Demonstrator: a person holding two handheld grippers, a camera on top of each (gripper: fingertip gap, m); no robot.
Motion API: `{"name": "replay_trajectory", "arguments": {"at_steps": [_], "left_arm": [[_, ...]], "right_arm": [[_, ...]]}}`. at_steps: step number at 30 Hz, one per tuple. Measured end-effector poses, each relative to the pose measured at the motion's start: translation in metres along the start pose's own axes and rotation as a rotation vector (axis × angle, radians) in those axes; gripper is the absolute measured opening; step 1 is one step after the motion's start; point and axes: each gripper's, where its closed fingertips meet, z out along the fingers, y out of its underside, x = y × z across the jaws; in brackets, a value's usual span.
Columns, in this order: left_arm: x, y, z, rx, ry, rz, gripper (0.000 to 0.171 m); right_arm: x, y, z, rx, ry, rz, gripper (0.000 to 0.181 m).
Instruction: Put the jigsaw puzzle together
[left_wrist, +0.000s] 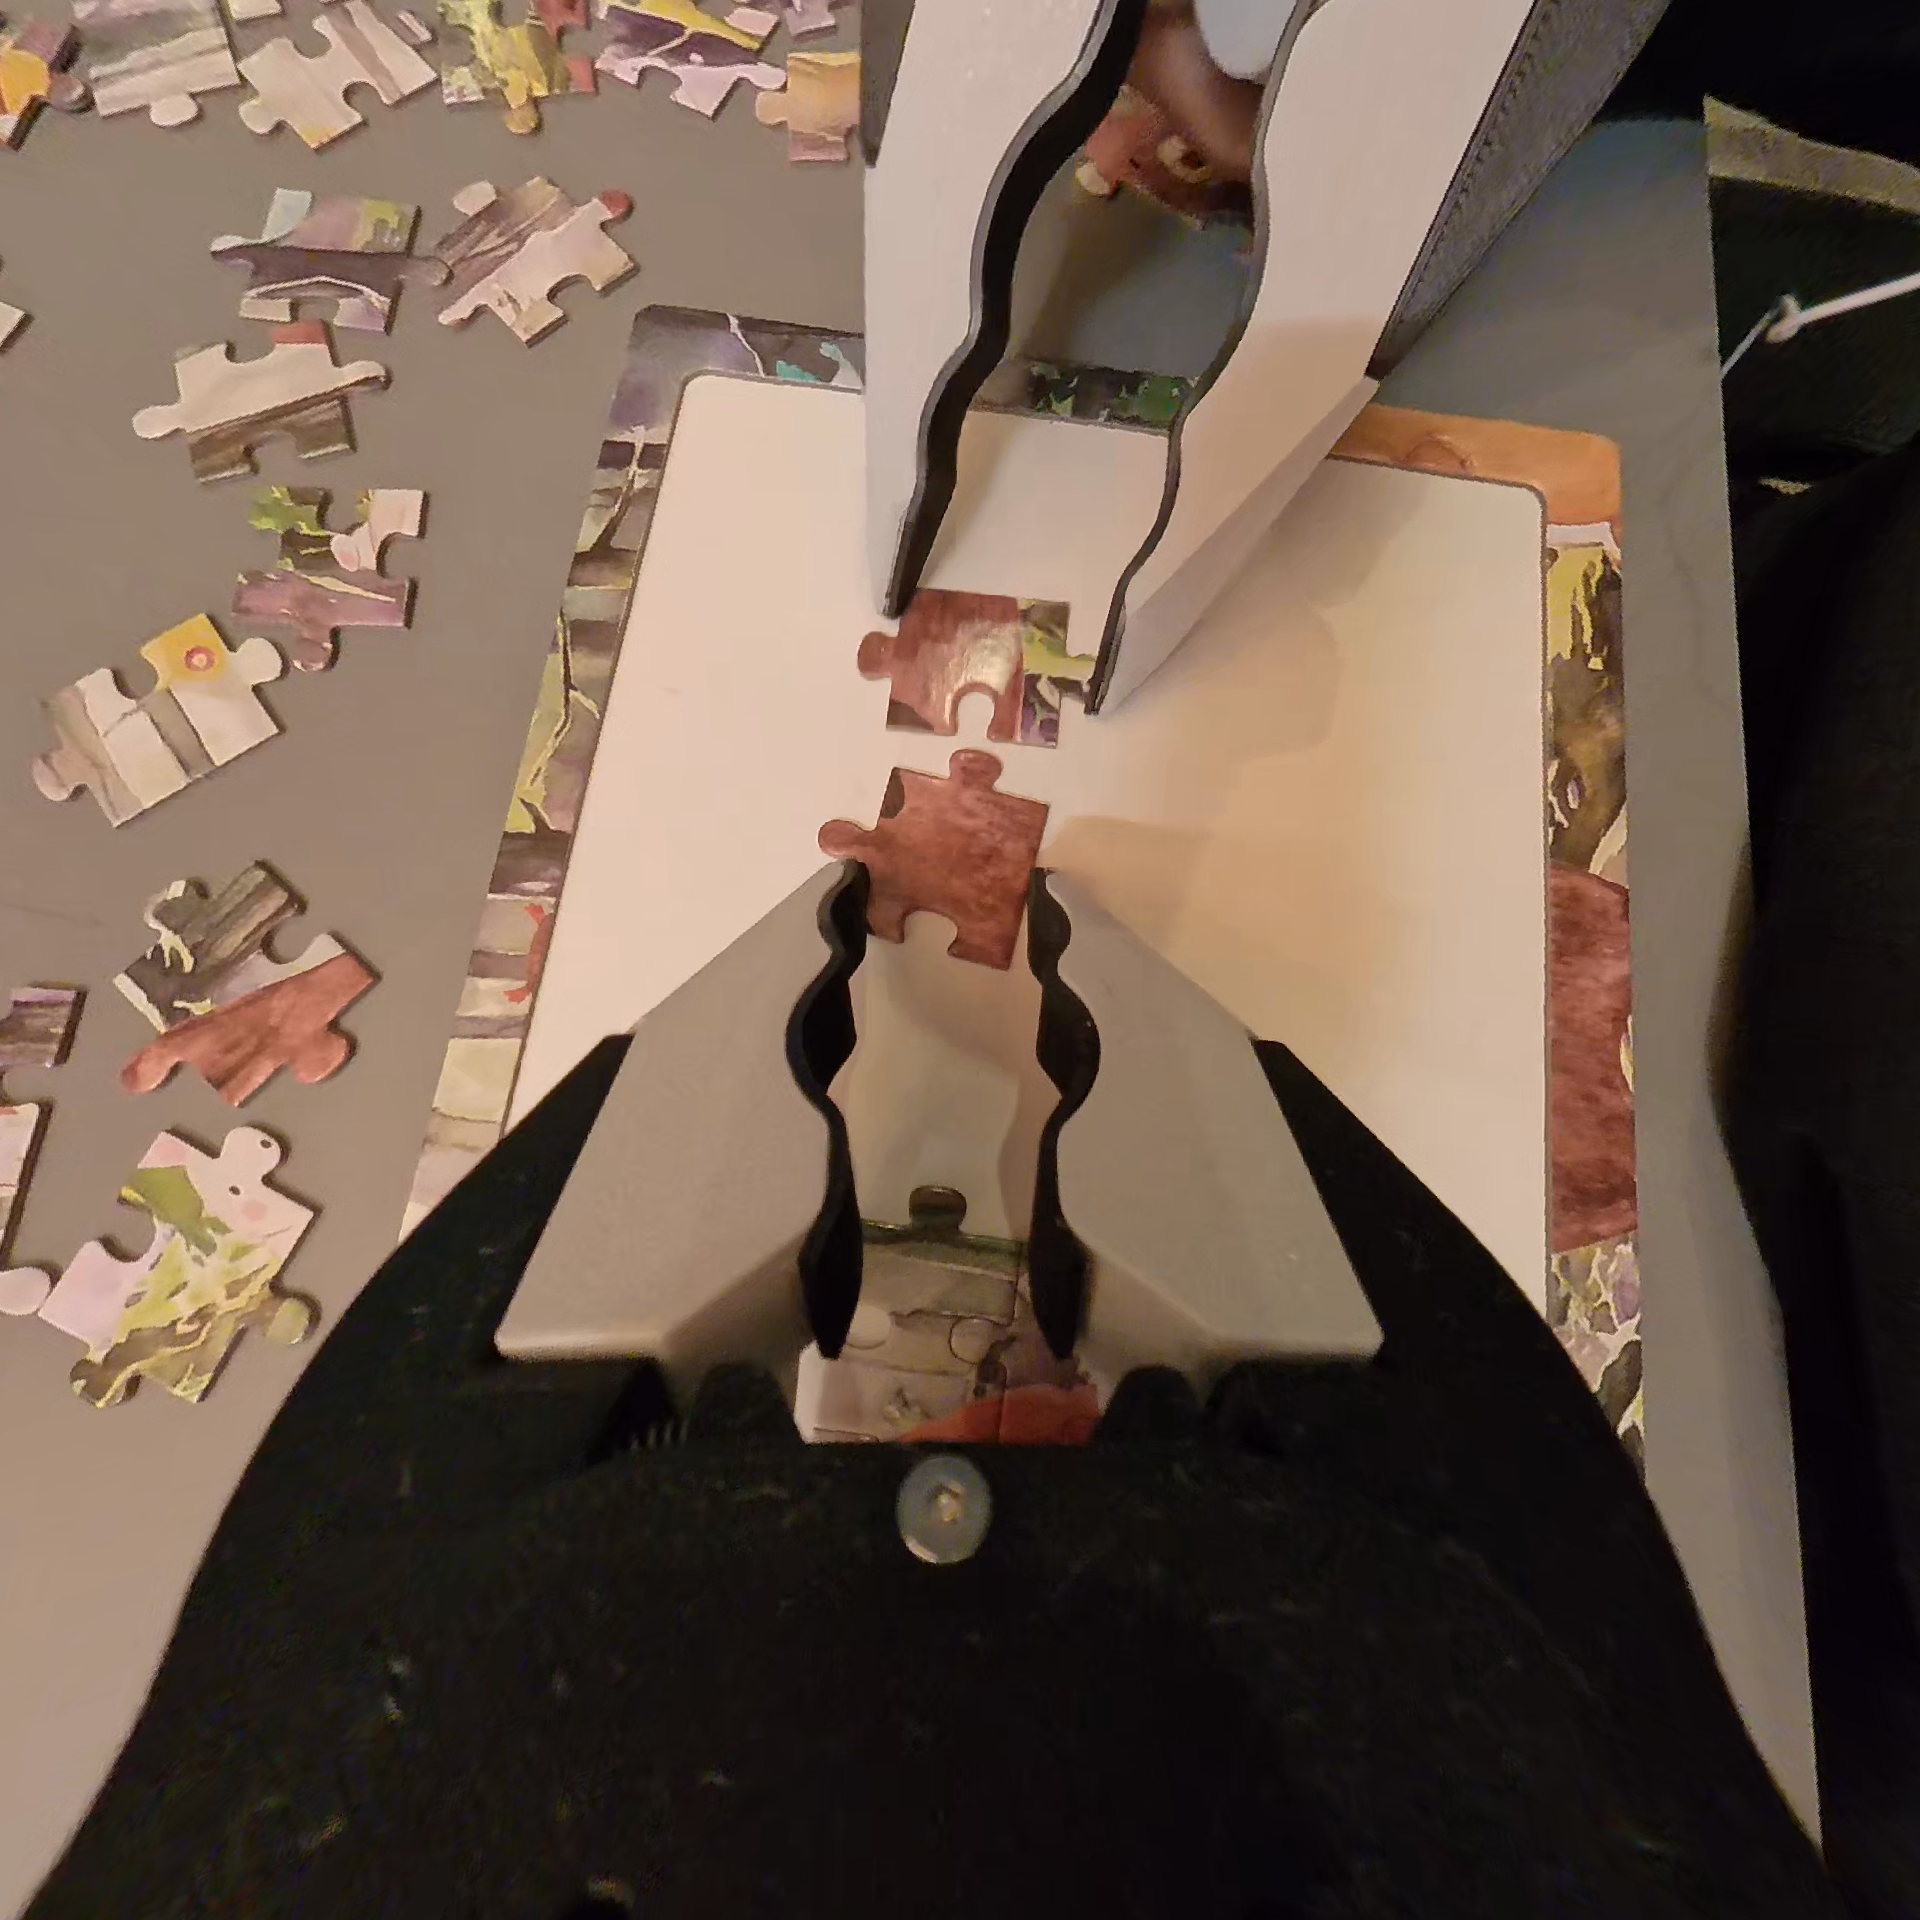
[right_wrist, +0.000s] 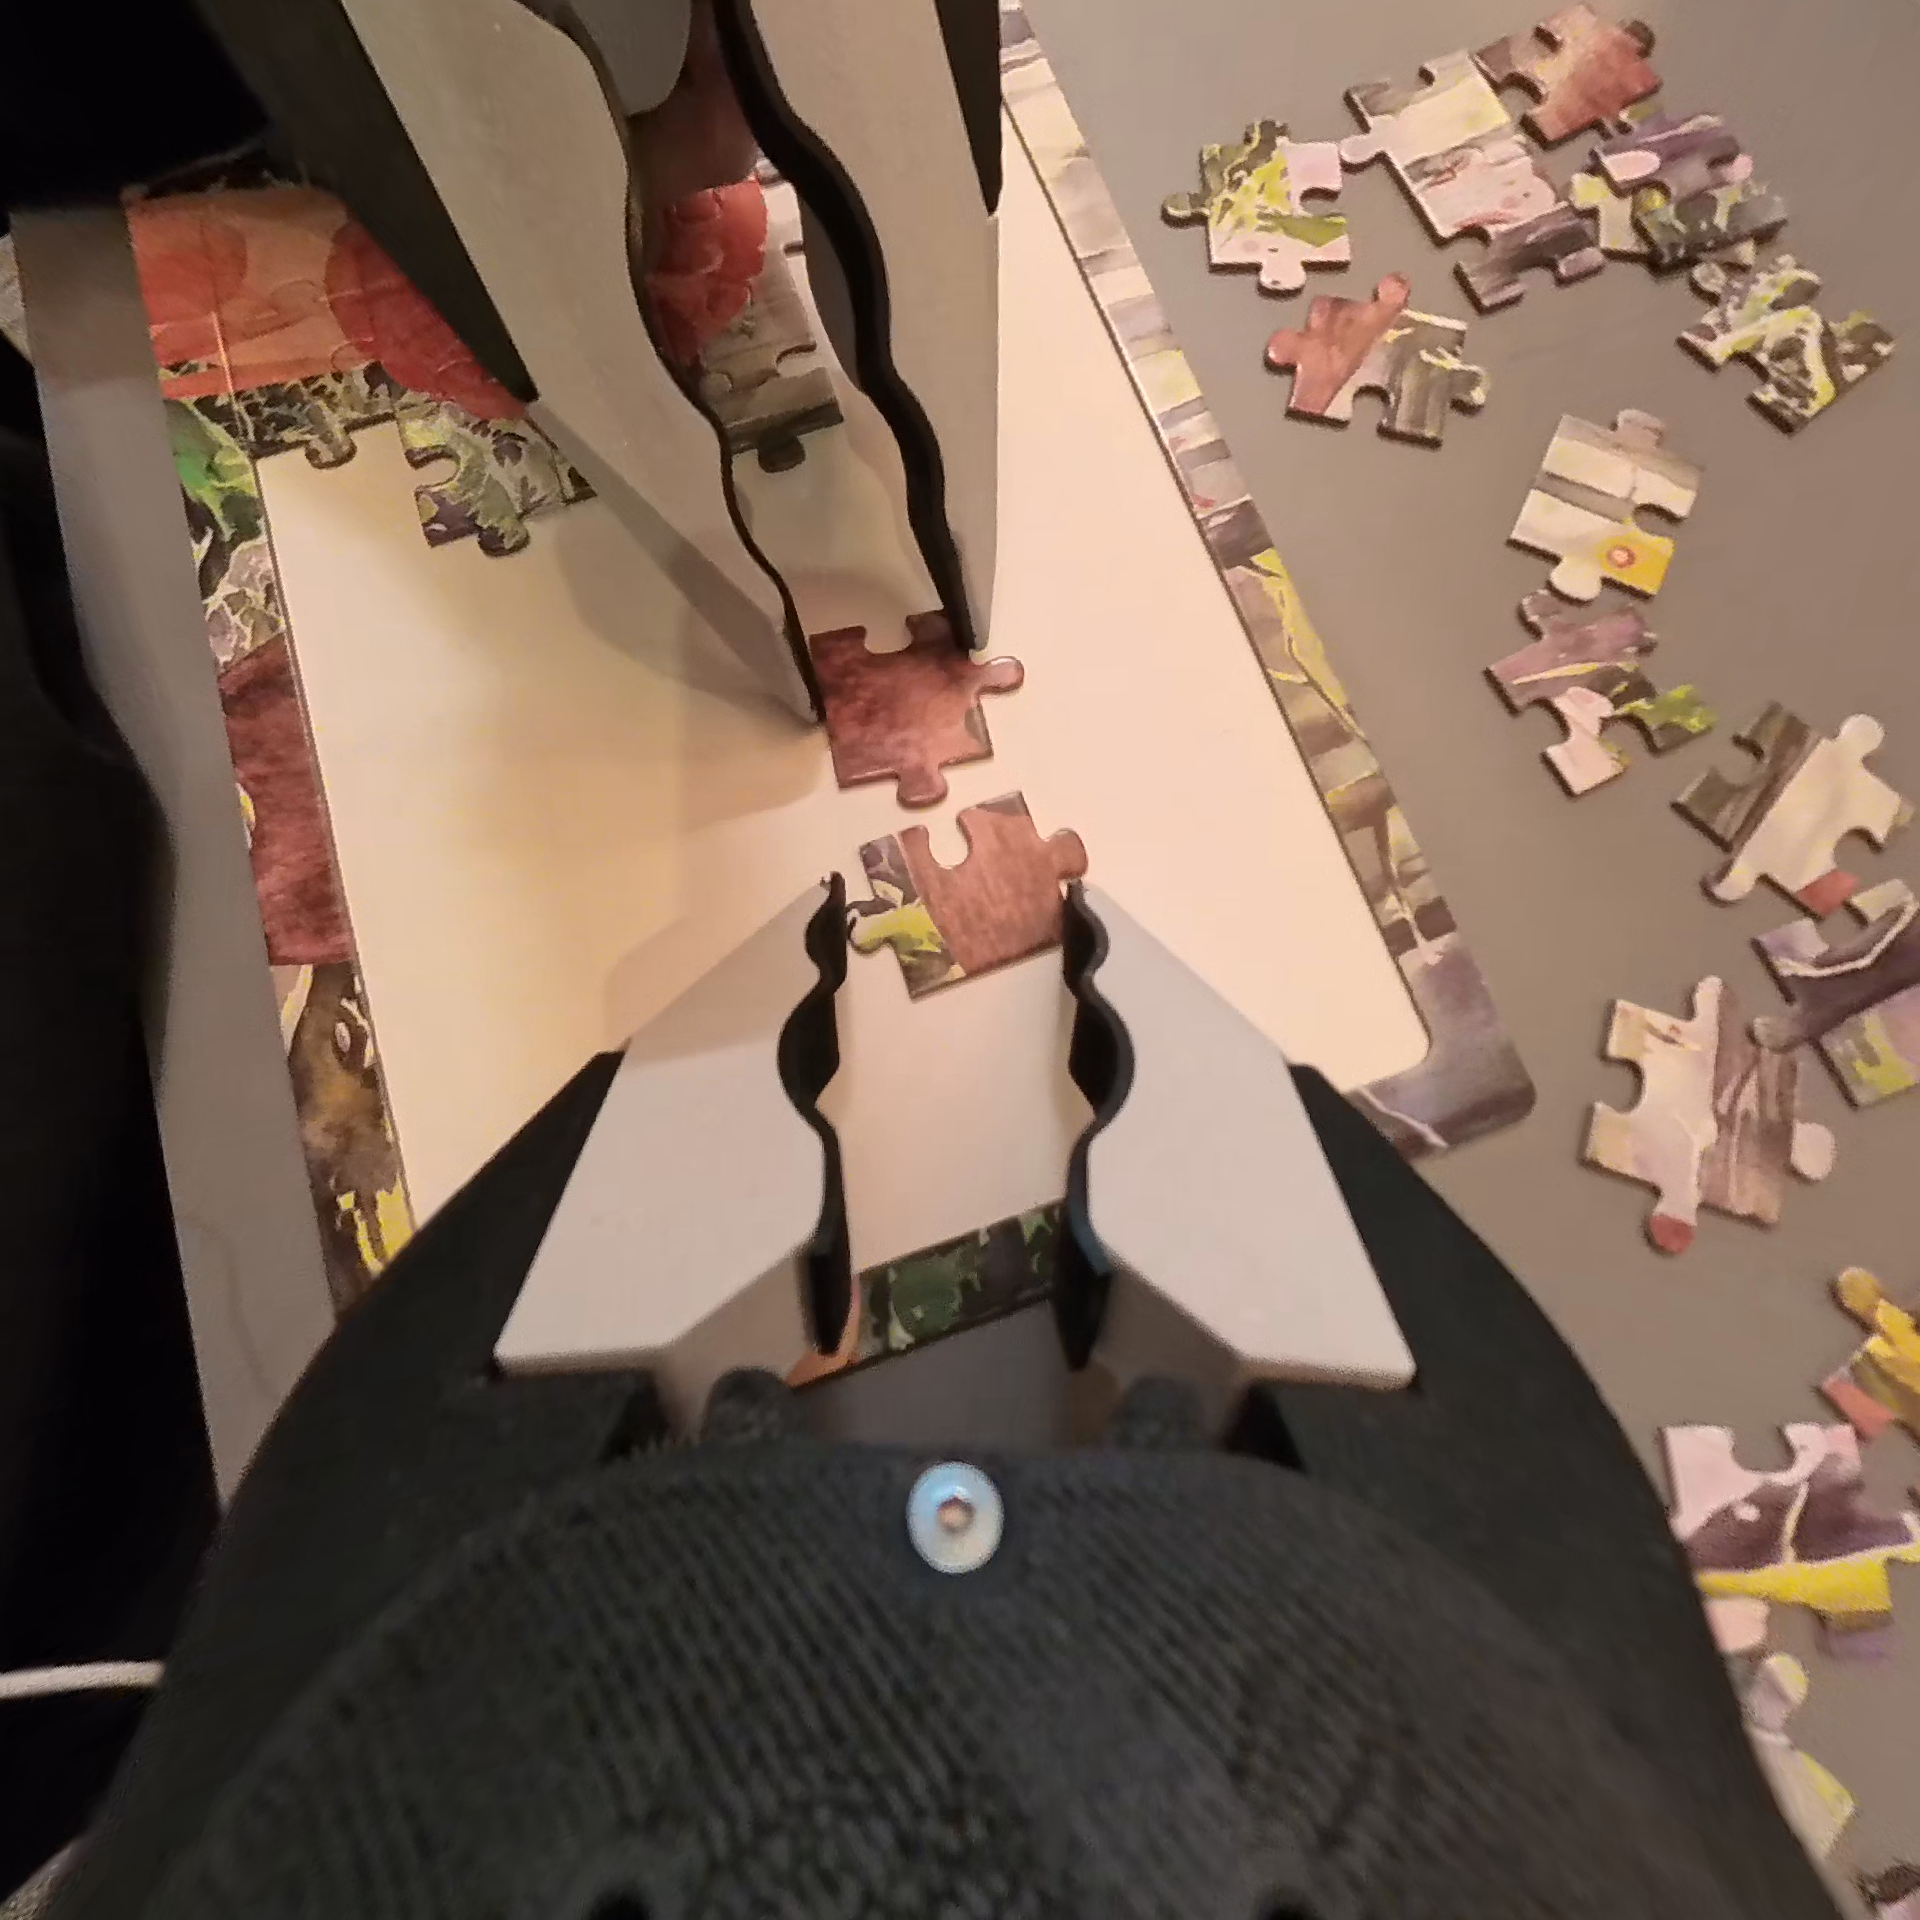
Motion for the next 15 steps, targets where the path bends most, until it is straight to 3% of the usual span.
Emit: {"name": "replay_trajectory", "arguments": {"at_steps": [11,15], "left_arm": [[0.012,-0.004,-0.001,0.032,0.065,0.054,0.025],[0.013,-0.010,-0.004,0.062,0.058,0.061,0.029]], "right_arm": [[0.001,0.003,-0.006,0.038,0.002,0.051,0.039],[0.001,0.001,-0.007,0.044,0.002,0.036,0.030]]}}
